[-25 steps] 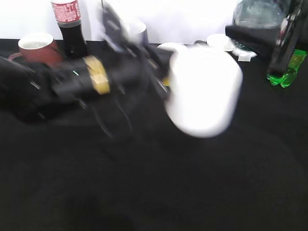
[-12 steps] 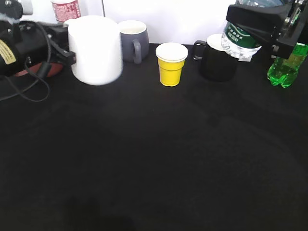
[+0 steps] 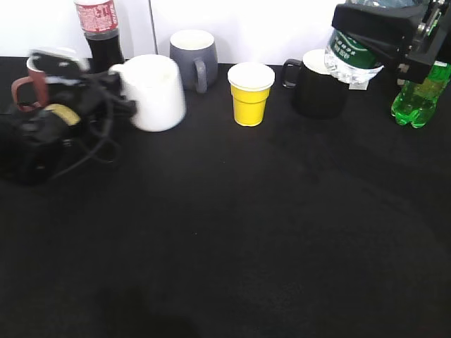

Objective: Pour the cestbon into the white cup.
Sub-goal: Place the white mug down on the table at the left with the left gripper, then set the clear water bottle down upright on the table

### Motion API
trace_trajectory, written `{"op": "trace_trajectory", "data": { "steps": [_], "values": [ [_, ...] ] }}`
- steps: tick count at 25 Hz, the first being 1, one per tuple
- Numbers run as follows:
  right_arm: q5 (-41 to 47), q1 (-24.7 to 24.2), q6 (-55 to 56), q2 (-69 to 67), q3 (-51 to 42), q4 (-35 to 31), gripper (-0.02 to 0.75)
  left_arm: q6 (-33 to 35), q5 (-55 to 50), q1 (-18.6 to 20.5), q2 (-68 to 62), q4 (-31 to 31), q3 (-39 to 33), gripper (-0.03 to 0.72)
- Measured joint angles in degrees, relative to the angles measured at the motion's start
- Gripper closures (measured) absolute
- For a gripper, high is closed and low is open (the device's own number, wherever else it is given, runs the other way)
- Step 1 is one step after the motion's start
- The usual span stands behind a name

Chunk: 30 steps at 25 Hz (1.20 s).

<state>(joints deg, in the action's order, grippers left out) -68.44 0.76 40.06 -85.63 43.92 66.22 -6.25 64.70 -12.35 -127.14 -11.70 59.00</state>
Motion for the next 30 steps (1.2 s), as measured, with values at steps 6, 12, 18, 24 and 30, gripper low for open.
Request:
{"op": "trace_trajectory", "data": {
  "steps": [6,12,18,24,30],
  "values": [
    [0.26,0.0,0.12,0.0,0.0,-0.07,0.248,-0.57,1.06,-0.77,-2.94,0.38,1.75,0.642],
    [1.34,0.0,0.3,0.0,0.0,-0.87,0.248,-1.16,4.34,-0.77,3.0,1.04,-12.84,0.443],
    [16.74,0.0,0.38,0.0,0.0,-15.88,0.248,-1.65,4.41,-0.77,25.38,0.87,-34.06,0.437],
    [20.71,0.0,-10.51,-15.21,0.0,-23.22,0.248,-1.99,-7.88,-0.77,44.91,-2.58,-35.71,0.437],
    [10.99,0.0,-22.59,-28.27,0.19,-29.18,0.248,-1.99,-9.79,-0.77,45.04,-4.76,-35.8,0.437]
  ]
}}
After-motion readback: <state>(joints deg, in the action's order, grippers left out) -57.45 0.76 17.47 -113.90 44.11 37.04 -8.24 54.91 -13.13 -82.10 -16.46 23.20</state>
